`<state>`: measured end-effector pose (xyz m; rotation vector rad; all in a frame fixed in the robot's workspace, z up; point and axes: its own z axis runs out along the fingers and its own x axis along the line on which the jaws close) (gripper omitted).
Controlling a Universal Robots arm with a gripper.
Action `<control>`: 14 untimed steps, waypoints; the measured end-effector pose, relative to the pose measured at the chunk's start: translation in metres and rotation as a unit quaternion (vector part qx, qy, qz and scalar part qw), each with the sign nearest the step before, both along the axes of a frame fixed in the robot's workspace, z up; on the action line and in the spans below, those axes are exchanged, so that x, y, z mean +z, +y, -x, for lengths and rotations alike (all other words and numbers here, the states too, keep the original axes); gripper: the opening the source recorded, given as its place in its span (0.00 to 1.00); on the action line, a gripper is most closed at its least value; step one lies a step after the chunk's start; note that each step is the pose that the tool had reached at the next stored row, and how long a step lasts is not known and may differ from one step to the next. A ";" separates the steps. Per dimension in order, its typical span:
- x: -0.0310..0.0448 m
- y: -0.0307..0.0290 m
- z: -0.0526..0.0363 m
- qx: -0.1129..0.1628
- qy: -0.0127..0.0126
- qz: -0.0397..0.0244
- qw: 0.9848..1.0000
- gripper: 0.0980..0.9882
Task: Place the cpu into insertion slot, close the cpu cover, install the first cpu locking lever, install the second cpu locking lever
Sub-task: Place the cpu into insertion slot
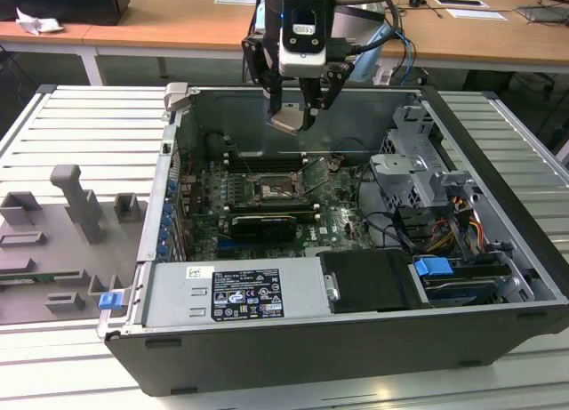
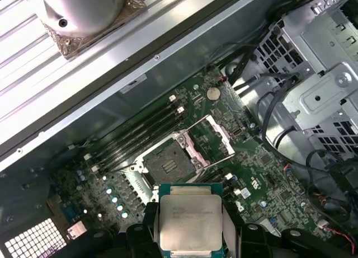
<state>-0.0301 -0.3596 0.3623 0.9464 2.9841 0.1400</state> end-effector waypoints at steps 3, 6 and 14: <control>-0.0015 -0.0001 0.0000 -0.004 0.000 0.000 1.000 0.49; -0.0028 -0.0001 0.0001 -0.004 0.001 0.000 1.000 0.49; -0.0064 -0.0001 0.0001 -0.010 0.001 0.002 1.000 0.49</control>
